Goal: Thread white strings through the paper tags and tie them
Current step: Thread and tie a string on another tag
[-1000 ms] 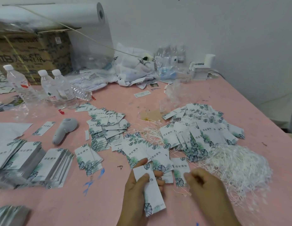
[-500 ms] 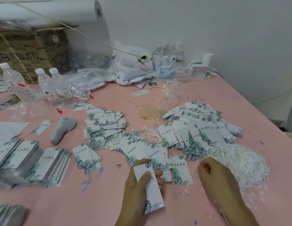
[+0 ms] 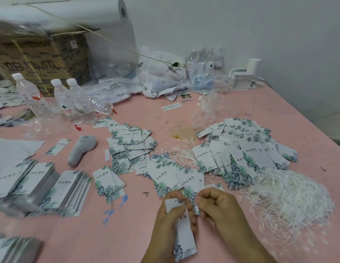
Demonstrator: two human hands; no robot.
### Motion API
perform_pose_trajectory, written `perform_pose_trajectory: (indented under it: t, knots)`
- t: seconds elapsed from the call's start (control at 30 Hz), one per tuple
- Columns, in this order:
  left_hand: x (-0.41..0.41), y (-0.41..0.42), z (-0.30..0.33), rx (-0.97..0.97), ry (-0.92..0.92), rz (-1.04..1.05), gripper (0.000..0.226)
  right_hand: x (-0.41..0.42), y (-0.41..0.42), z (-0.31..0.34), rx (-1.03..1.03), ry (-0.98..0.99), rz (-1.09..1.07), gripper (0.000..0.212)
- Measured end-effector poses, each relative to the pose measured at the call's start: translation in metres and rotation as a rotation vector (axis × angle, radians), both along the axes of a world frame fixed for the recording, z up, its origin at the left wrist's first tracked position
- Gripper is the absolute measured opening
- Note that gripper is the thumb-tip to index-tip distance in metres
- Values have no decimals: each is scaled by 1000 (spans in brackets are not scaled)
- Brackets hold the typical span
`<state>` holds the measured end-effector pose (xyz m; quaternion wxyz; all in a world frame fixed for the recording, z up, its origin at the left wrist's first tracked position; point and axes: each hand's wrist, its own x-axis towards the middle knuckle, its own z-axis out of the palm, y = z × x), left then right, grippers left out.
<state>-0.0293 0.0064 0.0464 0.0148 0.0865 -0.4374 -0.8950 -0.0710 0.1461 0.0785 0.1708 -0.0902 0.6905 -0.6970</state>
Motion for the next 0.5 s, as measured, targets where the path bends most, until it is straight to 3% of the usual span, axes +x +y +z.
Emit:
perform_pose_trajectory:
  t: [0.2,0.5]
  knots:
    - [0,-1,-3,-157,-2,3,25,6,-1,0,-25,39,41,15]
    - [1,-1,-8,-174,19,123,28,10,0,-10,262,159,40,9]
